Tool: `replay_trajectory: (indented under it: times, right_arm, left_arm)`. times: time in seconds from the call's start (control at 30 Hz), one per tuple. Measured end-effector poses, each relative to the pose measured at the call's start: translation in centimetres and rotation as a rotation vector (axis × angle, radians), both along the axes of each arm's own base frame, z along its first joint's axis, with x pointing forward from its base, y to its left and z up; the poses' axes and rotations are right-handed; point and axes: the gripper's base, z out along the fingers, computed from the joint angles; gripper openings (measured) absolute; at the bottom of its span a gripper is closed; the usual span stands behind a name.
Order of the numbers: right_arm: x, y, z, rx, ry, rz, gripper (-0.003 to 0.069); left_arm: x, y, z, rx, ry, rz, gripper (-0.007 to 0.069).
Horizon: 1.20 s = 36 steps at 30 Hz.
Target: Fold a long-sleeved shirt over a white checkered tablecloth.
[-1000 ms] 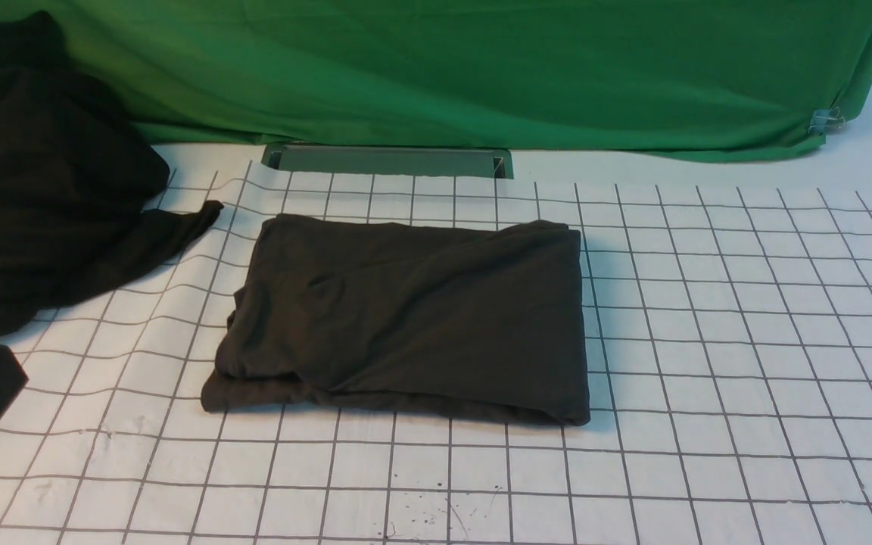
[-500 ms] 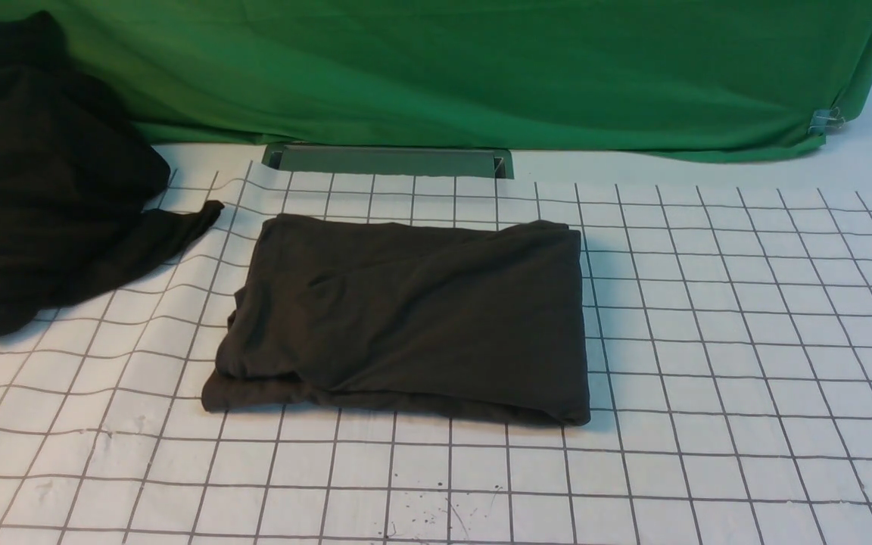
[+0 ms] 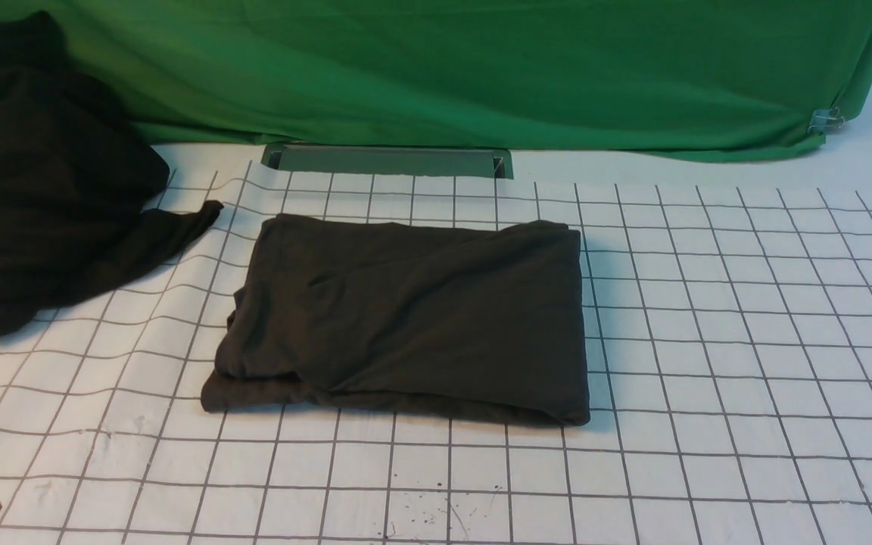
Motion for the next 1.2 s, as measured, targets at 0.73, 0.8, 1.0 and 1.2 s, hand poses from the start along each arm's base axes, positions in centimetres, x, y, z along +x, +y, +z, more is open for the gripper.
replay_trajectory:
  times: [0.73,0.8,1.0,1.2]
  right_arm:
    - [0.00,0.00,0.00,0.000,0.000,0.000,0.0240]
    - [0.00,0.00,0.00,0.000,0.000,0.000,0.0240]
    - [0.00,0.00,0.00,0.000,0.000,0.000,0.0240]
    - [0.15,-0.01,-0.22,-0.019,0.002,-0.012,0.0240]
  left_arm:
    - [0.00,0.03,0.00,0.015,0.000,0.001,0.0002]
    - [0.00,0.03,0.00,0.015,0.000,0.001,0.0002]
    - [0.00,0.03,0.00,0.015,0.000,0.001,0.0002]
    - [0.00,0.03,0.00,0.015,0.000,0.001,0.0002]
